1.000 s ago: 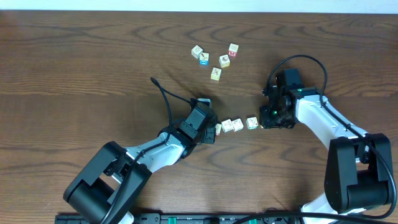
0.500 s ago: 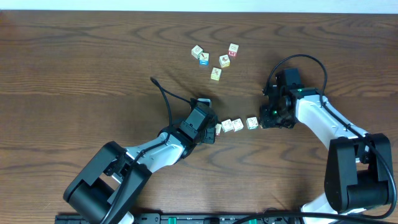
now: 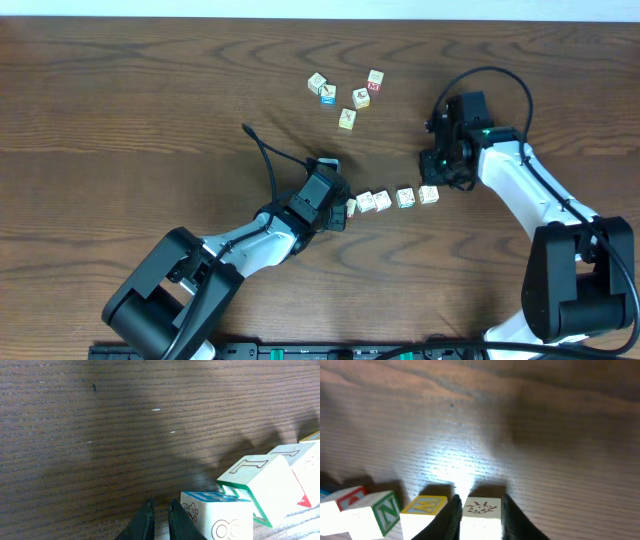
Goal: Lift 5 blocks
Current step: 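Lower the M block beside the airplane block and open right gripper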
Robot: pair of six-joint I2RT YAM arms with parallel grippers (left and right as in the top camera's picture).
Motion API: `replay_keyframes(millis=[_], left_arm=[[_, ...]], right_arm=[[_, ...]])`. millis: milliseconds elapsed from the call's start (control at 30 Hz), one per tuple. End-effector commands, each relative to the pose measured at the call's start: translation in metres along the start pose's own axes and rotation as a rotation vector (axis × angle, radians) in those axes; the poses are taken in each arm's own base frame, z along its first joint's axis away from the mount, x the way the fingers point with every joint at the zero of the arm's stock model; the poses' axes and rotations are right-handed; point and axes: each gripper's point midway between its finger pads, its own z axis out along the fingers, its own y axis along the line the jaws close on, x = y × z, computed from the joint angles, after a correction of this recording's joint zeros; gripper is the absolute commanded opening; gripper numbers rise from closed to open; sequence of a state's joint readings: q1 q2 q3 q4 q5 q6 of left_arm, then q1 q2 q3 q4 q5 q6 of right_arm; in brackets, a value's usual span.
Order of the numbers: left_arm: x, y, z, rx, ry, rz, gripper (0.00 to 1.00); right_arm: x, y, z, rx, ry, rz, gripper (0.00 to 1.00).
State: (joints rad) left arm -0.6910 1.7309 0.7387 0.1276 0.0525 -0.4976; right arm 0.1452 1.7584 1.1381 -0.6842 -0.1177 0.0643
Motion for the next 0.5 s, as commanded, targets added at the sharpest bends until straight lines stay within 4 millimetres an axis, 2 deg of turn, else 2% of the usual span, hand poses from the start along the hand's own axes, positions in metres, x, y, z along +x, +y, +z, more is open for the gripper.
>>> replay_keyframes(millis=[0, 133, 233, 467], left_arm=[[0.005, 0.008, 0.003, -0.033, 0.009, 0.007, 0.13], [0.005, 0.008, 0.003, -0.036, 0.008, 0.007, 0.13], [0.005, 0.009, 0.003, -0.038, 0.01, 0.007, 0.13], [0.014, 0.015, 0.011, -0.061, 0.034, -0.038, 0.11]], right_arm=[[-0.008, -0.003, -0.007, 0.017, -0.02, 0.011, 0.18], [0.0, -0.025, -0.008, 0.13, 0.007, 0.067, 0.08], [0.008, -0.034, -0.01, 0.152, 0.038, 0.084, 0.04], [0.021, -0.046, -0.011, 0.157, 0.087, 0.125, 0.02]])
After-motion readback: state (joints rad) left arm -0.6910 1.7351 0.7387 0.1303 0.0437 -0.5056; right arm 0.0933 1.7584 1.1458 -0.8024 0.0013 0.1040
